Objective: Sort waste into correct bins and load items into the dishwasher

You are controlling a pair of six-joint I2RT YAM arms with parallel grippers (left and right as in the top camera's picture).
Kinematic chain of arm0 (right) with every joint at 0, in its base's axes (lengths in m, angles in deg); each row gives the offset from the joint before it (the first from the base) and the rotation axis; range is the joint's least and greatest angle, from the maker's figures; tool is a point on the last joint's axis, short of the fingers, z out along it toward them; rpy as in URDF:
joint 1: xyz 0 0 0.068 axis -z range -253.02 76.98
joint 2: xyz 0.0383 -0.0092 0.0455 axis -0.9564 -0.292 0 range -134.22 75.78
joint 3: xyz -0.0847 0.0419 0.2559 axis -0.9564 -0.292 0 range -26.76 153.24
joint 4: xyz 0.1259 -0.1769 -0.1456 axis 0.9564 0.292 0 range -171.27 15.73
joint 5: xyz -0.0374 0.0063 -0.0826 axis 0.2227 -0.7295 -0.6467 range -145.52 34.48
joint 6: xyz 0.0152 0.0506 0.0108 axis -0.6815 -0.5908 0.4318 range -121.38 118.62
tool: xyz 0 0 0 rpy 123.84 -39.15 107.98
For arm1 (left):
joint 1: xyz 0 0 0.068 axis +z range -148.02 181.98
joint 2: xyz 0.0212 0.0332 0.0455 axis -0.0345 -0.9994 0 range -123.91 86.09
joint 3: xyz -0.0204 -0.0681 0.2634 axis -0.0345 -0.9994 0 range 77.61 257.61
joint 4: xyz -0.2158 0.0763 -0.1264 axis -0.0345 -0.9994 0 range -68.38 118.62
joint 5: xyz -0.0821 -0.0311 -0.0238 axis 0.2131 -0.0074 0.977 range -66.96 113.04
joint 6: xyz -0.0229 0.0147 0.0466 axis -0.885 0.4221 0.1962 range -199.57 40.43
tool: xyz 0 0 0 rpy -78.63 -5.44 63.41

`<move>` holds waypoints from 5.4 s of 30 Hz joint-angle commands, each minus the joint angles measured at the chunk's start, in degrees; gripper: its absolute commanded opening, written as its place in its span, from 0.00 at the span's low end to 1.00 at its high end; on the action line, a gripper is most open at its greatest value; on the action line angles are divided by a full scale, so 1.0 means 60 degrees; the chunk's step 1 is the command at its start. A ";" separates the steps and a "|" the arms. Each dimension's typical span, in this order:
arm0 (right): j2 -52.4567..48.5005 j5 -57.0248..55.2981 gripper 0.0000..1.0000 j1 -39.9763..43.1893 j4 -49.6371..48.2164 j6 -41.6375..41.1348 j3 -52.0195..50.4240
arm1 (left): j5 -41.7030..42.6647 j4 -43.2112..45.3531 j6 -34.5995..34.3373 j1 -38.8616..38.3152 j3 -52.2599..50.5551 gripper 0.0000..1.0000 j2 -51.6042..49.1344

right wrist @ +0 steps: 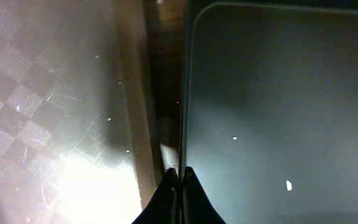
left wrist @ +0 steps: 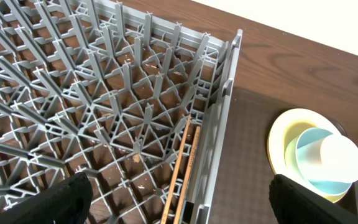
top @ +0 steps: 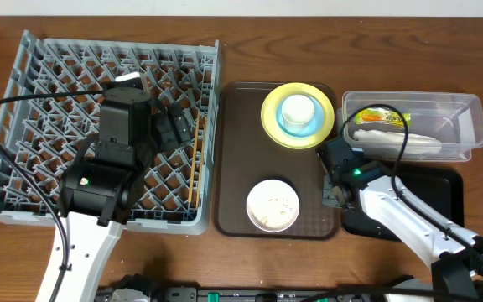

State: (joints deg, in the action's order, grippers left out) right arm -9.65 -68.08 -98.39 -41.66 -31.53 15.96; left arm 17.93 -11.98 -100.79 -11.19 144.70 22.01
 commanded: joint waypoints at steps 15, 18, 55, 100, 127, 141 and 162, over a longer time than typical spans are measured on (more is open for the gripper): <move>0.0761 0.0758 0.40 -0.0087 0.1923 0.2969 0.2189 | -0.0157 -0.0015 -0.0080 0.0051 0.0055 0.94 0.0018; 0.1169 0.2969 0.50 -0.0102 0.2477 0.3581 0.3147 | -0.0157 -0.0018 -0.0080 0.0051 0.0055 0.94 0.0018; -0.1625 0.1963 0.28 -0.5963 0.0947 0.2816 0.3096 | -0.0157 -0.0018 -0.0080 0.0051 0.0055 0.94 0.0018; -0.1672 -0.0270 0.01 -0.5504 0.1049 0.2765 0.3147 | -0.0157 -0.0018 -0.0080 0.0051 0.0055 0.94 0.0018; 0.2736 0.4448 0.01 0.2998 0.4703 0.2692 0.4623 | -0.0157 -0.0018 -0.0080 0.0051 0.0055 0.94 0.0018; 0.3118 1.2280 0.01 0.9952 0.2973 0.5792 0.1563 | -0.0157 -0.0015 -0.0080 0.0051 0.0055 0.94 0.0018; 0.2929 1.5639 0.01 1.2429 -0.0637 0.5577 -0.1279 | -0.0157 -0.0015 -0.0080 0.0051 0.0055 0.94 0.0018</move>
State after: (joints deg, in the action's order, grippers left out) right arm 8.54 21.53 -24.60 -45.13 2.07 8.33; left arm 17.93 -12.01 -100.79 -11.19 144.70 22.01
